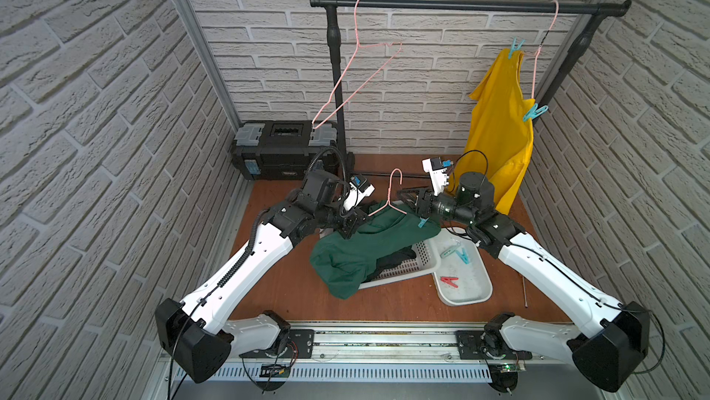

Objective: Remove the clothespins securing t-shirts to the hanger
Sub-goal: Adjust the hanger.

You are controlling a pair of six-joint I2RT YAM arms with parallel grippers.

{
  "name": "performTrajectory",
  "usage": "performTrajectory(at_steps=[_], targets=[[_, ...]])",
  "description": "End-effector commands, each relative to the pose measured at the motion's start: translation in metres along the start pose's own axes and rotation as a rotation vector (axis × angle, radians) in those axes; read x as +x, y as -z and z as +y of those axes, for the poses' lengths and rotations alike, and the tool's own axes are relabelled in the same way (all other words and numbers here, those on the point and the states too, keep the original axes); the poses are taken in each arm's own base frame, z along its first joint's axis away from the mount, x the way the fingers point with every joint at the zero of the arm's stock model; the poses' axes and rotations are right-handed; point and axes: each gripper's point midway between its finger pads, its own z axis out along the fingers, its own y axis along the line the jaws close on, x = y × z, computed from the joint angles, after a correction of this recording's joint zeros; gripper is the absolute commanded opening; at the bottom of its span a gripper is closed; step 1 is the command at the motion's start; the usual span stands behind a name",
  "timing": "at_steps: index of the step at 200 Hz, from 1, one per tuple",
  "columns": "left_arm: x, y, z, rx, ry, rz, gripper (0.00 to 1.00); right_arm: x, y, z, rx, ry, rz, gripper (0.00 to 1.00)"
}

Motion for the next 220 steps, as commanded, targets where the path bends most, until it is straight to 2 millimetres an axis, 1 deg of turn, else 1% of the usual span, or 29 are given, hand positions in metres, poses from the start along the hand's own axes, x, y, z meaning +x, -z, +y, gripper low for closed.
performTrajectory(at_steps=[1,21,47,64,100,115,141,156,171,185,202,220], targets=[[0.001,0.005,0.009,-0.067,-0.092,-0.005,0.0,0.006,0.01,-0.004,0.028,0.013,-0.001,0.49],[0.007,0.006,0.013,-0.111,-0.157,0.026,0.0,0.012,0.017,-0.006,0.046,0.02,0.009,0.58],[0.018,0.008,0.009,-0.184,-0.308,0.082,0.0,0.027,0.026,-0.016,0.103,0.041,0.066,0.65],[0.02,0.011,0.003,-0.215,-0.399,0.09,0.0,0.037,0.031,-0.023,0.132,0.034,0.103,0.66],[0.014,0.02,-0.012,-0.255,-0.58,0.082,0.0,0.053,0.04,-0.027,0.148,0.058,0.166,0.72],[0.016,0.022,-0.012,-0.283,-0.673,0.116,0.0,0.061,0.042,-0.029,0.143,0.09,0.191,0.74],[0.026,0.02,-0.007,-0.339,-0.792,0.189,0.0,0.069,0.05,-0.031,0.152,0.174,0.221,0.76],[0.03,0.019,-0.009,-0.343,-0.813,0.194,0.0,0.072,0.054,-0.028,0.136,0.24,0.229,0.79],[0.033,0.02,-0.011,-0.341,-0.828,0.186,0.0,0.074,0.058,-0.027,0.128,0.315,0.231,0.84],[0.035,0.024,-0.011,-0.35,-0.846,0.176,0.0,0.074,0.063,-0.027,0.134,0.389,0.231,0.87],[0.036,0.031,-0.012,-0.362,-0.857,0.147,0.0,0.069,0.067,-0.031,0.164,0.467,0.216,0.92],[0.036,0.037,-0.014,-0.368,-0.87,0.106,0.0,0.071,0.066,-0.028,0.133,0.578,0.228,0.95]])
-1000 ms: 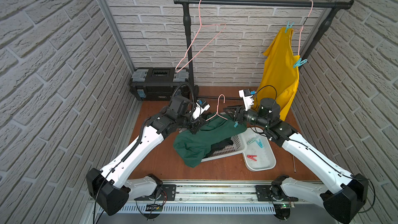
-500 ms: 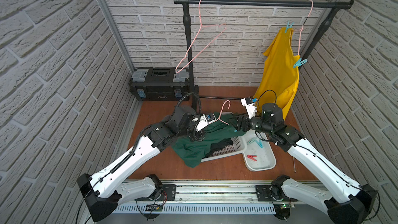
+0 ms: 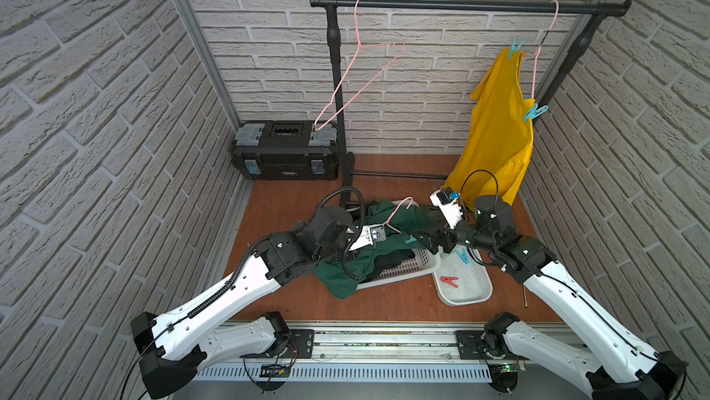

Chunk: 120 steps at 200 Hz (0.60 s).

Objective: Remove the clothespins securing t-shirts to the hanger
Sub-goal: Adjust the hanger, then remove the clothespin from the hanger.

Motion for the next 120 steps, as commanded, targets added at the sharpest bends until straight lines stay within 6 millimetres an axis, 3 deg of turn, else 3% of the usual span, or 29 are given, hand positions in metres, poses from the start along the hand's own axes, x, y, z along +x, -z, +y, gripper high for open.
performTrajectory(at_steps=[1,63,120], targets=[[0.005,0.012,0.001,-0.037,-0.06,-0.016,0.0,0.001,0.001,-0.002,0.011,0.199,-0.009,0.95],[0.005,0.027,0.004,-0.103,-0.054,-0.09,0.0,0.015,-0.009,0.002,-0.041,0.452,0.032,0.99],[0.005,0.033,0.004,-0.113,-0.046,-0.111,0.0,0.043,-0.026,0.01,-0.144,0.665,0.051,0.99]])
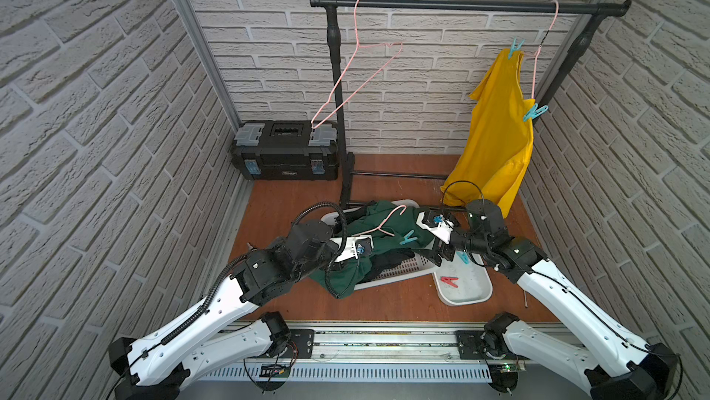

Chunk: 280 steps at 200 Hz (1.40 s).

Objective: Remove the clothespins securing t-shirts to the hanger
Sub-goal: Remove the clothespin from the hanger.

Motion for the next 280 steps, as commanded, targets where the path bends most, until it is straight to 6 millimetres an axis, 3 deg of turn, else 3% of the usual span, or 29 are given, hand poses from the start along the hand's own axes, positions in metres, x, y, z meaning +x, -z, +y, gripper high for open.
performTrajectory(at_steps=[1,41,109,208,249,280], targets=[[-0.005,0.003,0.006,-0.036,-0.012,-0.031,0.0,-0.001,-0.006,0.003,-0.021,0.149,-0.036,0.99],[-0.007,0.005,0.004,-0.029,-0.009,-0.043,0.0,0.013,-0.016,0.0,-0.043,0.214,0.042,0.99],[-0.009,0.005,0.002,-0.021,-0.011,-0.054,0.0,0.014,-0.027,-0.004,-0.058,0.27,0.043,0.97],[-0.011,0.004,-0.001,-0.006,-0.009,-0.058,0.0,0.014,-0.04,-0.005,-0.176,0.287,0.105,0.79],[-0.011,0.006,0.0,-0.014,-0.01,-0.067,0.0,0.023,-0.041,-0.001,-0.187,0.291,0.131,0.58],[-0.011,0.006,0.0,-0.013,-0.01,-0.065,0.0,0.024,-0.043,-0.003,-0.175,0.295,0.129,0.51]])
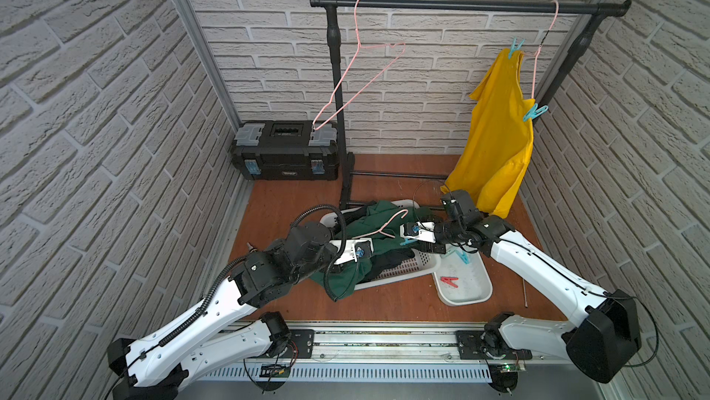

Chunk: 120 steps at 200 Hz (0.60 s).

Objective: Remove the clothespins securing t-shirts to the hanger
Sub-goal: Remove the clothespin from the hanger.

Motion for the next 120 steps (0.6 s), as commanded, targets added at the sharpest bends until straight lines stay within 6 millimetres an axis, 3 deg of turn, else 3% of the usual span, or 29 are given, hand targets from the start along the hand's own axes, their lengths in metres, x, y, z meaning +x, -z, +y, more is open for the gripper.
performTrajectory(at_steps=[1,21,76,120], targets=[[-0.008,0.0038,0.0057,-0.029,-0.004,-0.043,0.0,-0.0018,0.0005,-0.0017,0.008,0.011,-0.013,0.51],[-0.0081,0.0037,0.0059,-0.029,-0.004,-0.043,0.0,-0.0006,0.0003,-0.0018,0.01,0.013,-0.008,0.44],[-0.0079,0.0032,0.0052,-0.027,-0.002,-0.041,0.0,0.0046,-0.0025,-0.0023,0.008,0.02,0.017,0.42],[-0.0084,0.0035,0.0054,-0.027,-0.001,-0.044,0.0,0.007,-0.0032,-0.0041,0.021,0.018,0.027,0.27]])
